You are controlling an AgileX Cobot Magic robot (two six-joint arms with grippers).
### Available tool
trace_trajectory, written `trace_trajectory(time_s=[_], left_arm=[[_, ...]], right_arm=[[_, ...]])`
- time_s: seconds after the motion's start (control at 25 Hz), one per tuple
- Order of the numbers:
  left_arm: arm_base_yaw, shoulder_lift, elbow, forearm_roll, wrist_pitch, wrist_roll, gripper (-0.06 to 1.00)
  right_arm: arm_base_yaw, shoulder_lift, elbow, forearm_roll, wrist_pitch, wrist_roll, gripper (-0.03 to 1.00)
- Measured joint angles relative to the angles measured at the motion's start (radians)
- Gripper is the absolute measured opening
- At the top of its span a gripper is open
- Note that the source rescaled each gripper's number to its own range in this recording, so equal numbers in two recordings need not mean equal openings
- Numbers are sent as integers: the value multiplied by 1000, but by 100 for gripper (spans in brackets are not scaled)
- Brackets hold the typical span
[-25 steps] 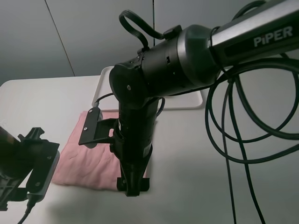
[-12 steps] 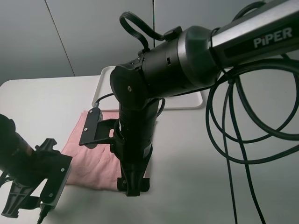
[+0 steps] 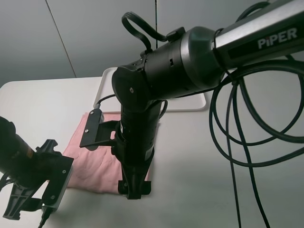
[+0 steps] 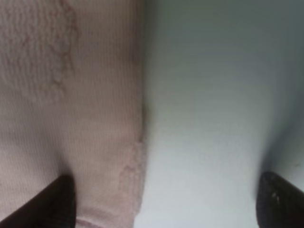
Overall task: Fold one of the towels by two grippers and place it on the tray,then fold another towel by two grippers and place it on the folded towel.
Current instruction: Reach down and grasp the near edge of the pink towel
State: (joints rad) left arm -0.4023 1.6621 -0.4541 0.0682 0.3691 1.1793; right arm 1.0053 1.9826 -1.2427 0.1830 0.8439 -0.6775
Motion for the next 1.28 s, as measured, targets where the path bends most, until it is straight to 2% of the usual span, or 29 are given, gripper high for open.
trace_trajectory(time_s=[0.32,0.56,0.68,1.12,1.28], left_arm=[[0,3,0,24,0,-1,99],[0,11,0,27,-6,-4,99],[0,11,0,27,-6,-8,99],[0,11,0,27,-7,-23,99],[0,11,0,27,-7,-23,99]], right_arm=[[2,0,1,40,-2,-27,100],[37,20,29,40,-46,-51,100],[40,53,30,38,-67,-26,100],[40,111,30,-92,-83,93,100],[40,117,39,-109,-76,121,100]])
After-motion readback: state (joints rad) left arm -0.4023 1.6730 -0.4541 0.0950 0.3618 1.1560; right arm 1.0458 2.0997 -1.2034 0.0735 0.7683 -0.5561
